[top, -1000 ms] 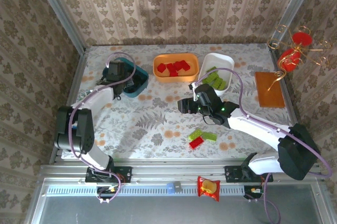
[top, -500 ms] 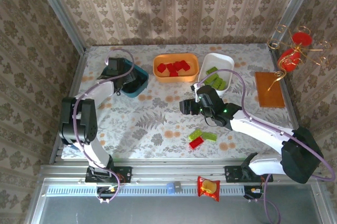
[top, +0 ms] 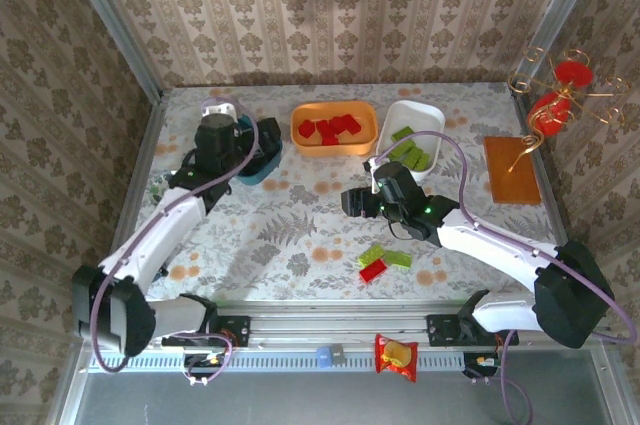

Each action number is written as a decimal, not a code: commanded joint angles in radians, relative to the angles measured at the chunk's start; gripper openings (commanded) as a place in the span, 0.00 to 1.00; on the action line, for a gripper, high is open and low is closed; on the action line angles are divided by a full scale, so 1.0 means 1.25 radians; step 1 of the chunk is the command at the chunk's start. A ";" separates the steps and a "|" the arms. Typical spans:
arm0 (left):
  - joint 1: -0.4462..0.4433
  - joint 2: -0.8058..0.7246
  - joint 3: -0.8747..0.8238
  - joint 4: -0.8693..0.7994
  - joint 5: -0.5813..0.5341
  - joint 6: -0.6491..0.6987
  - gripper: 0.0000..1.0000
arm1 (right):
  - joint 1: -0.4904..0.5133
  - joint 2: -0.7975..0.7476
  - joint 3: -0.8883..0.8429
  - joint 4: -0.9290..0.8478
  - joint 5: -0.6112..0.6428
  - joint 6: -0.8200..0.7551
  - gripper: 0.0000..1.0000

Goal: Sort the legos into containers by color
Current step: Pick up the lego from the bottom-center of the table.

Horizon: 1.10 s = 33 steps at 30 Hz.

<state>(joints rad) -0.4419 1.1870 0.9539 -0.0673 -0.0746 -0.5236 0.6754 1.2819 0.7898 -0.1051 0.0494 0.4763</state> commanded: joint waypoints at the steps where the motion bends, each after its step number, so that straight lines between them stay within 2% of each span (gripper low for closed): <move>1: -0.055 -0.045 -0.041 -0.011 -0.001 -0.003 1.00 | -0.004 0.002 -0.019 -0.005 0.018 0.021 0.76; 8: -0.163 -0.078 -0.125 -0.028 0.001 0.007 1.00 | -0.004 0.005 -0.032 -0.006 0.016 0.030 0.75; 14: -0.241 -0.041 -0.215 -0.004 0.001 -0.012 1.00 | -0.004 0.007 -0.046 -0.011 0.014 0.040 0.76; 24: -0.261 -0.042 -0.348 0.070 0.014 -0.049 1.00 | -0.004 0.006 -0.070 -0.034 0.018 0.052 0.76; 28: -0.268 -0.039 -0.362 0.050 0.011 -0.048 1.00 | -0.005 0.034 -0.052 -0.141 0.068 0.079 0.76; 33: -0.282 -0.038 -0.382 0.018 0.015 -0.050 0.97 | -0.004 0.111 -0.059 -0.196 0.030 0.085 0.75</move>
<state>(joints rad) -0.7815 1.1564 0.5014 -0.0292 -0.0631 -0.5694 0.6720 1.3743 0.7162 -0.2535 0.0868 0.5583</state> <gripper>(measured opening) 0.975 0.753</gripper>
